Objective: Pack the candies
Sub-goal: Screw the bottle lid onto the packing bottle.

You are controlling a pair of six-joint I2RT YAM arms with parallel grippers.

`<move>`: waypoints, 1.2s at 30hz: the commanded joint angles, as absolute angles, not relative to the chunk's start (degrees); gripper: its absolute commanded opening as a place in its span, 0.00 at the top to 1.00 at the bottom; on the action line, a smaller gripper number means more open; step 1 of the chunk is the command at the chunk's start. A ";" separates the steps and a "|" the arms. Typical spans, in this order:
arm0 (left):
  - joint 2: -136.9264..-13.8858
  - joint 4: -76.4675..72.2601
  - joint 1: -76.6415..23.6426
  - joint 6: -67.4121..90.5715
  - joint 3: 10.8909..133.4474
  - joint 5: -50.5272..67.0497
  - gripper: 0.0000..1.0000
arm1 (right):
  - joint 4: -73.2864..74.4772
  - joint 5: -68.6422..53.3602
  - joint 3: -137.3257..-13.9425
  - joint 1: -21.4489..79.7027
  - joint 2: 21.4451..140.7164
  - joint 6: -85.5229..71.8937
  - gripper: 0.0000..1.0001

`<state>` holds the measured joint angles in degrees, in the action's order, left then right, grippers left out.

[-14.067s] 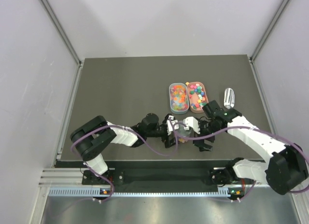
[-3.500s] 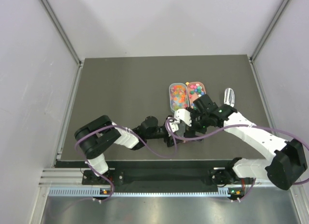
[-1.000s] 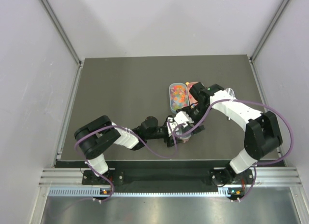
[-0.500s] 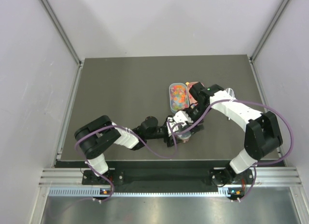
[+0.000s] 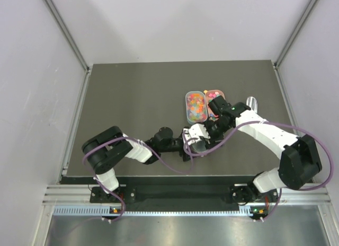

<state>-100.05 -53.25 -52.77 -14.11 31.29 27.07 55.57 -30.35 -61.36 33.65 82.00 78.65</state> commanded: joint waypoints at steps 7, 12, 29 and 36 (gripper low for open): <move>-103.62 -44.91 -53.88 -15.82 32.69 25.75 1.00 | 45.36 -33.31 -56.96 37.97 83.06 57.32 0.50; -103.71 -44.74 -53.88 -15.82 32.61 25.75 1.00 | 41.40 -32.08 -55.11 38.14 82.09 50.55 0.51; -103.71 -44.91 -53.88 -16.00 32.34 25.75 1.00 | 29.89 -30.94 -50.54 39.99 78.58 33.49 0.51; -103.54 -44.91 -53.88 -16.08 32.08 25.75 1.00 | 26.54 -29.80 -49.22 40.17 77.87 26.37 0.52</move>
<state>-100.79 -52.95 -51.96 -10.63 31.86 26.89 39.13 -21.47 -51.70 36.71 74.43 35.14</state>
